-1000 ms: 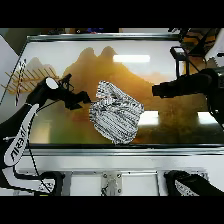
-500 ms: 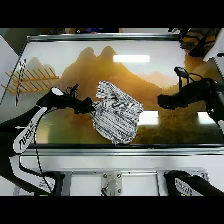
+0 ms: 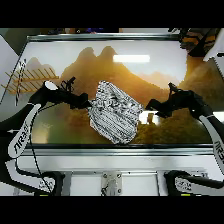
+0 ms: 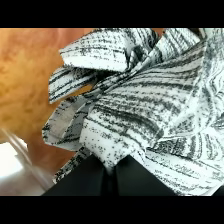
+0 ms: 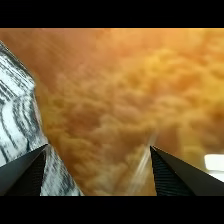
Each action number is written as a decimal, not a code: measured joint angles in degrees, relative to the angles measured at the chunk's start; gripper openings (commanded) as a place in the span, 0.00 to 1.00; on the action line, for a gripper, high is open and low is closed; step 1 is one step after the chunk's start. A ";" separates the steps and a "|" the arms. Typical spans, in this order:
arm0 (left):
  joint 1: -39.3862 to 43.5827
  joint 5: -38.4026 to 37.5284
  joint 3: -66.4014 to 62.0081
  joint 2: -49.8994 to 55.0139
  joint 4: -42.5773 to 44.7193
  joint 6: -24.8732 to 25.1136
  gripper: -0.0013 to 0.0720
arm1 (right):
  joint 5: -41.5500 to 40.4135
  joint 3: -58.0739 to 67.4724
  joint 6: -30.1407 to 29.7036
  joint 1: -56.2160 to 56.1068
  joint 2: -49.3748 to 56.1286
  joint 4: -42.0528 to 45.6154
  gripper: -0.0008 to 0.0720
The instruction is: Fold the clothes and pants, and hang the long-sleeved shirts on hangers.
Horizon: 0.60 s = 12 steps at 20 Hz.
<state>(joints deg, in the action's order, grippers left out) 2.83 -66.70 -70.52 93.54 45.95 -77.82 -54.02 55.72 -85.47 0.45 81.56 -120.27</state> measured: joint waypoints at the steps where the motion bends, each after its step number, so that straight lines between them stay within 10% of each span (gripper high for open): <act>1: -0.02 -0.02 -0.09 -0.50 1.18 -0.35 0.03 | 1.40 -0.04 0.02 -1.68 1.73 -1.36 0.96; 7: -0.04 -0.59 -0.22 -1.68 4.70 -1.53 0.04 | 6.32 1.75 0.17 -11.85 7.04 -5.31 0.94; 8: -0.04 -0.59 -0.22 -1.73 4.90 -1.68 0.03 | 6.99 1.97 0.17 -13.20 7.37 -5.51 0.84; 10: -0.09 -0.63 -0.28 -1.81 5.14 -2.21 0.03 | 8.15 2.14 0.17 -15.78 7.93 -5.55 0.16; 12: -0.28 -1.31 -1.57 -1.84 5.35 -2.84 0.03 | 10.01 2.54 0.20 -17.38 8.00 -5.77 0.04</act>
<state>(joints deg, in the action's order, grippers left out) 2.55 -68.01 -72.10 91.70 51.31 -80.66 -44.01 58.26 -85.27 -16.93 89.56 -126.04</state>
